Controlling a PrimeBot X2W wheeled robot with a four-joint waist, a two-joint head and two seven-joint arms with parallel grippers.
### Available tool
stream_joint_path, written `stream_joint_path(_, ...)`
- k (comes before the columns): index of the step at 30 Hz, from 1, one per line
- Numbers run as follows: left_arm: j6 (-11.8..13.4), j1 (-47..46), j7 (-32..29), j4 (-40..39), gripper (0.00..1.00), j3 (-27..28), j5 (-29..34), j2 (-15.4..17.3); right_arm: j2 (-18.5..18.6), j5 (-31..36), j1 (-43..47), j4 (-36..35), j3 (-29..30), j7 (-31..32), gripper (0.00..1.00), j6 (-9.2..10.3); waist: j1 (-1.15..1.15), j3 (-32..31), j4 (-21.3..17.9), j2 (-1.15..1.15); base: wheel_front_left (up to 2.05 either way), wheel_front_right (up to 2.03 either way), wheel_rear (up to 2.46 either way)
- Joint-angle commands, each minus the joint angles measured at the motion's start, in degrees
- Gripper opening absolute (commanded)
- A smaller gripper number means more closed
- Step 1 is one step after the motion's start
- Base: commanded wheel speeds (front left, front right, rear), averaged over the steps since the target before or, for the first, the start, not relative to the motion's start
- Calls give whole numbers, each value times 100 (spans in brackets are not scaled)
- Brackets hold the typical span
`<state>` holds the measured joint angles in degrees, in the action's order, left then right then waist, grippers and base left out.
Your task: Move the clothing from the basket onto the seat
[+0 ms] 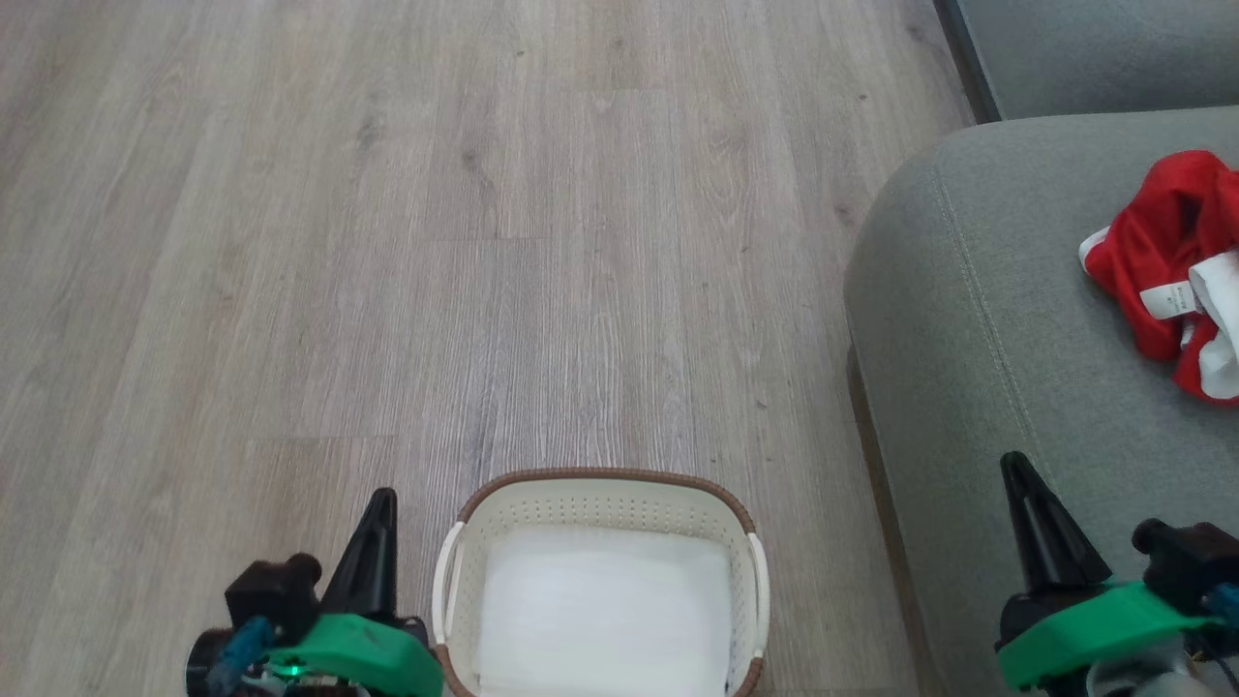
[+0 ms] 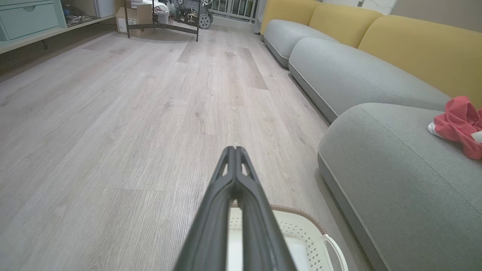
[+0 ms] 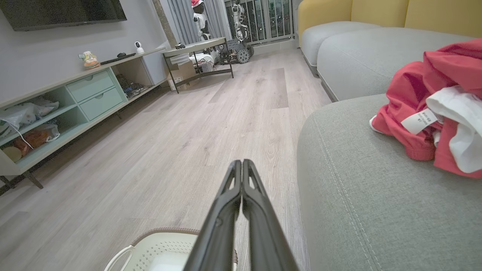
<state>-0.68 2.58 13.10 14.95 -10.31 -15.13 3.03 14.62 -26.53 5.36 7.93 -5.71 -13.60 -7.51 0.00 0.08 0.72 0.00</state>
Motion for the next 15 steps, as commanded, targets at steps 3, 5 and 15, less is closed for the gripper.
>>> stream_joint_path(3, -37, -248, -47, -191, 0, 109, -236, 2, 27, -223, -222, -148, 104, 58, 0, 0, 0, 0, -1, 0, 0, 0, 0)
stream_joint_path(5, -48, -259, -79, -189, 0, 136, -366, 2, 11, -338, -239, -134, 118, 87, 0, 0, 0, 0, -3, 0, 0, 0, 0)
stream_joint_path(15, -104, -314, -243, -180, 0, 269, -1015, 4, -74, -910, -319, -68, 188, 235, 0, 0, 0, 1, -9, 0, 0, 0, 0)
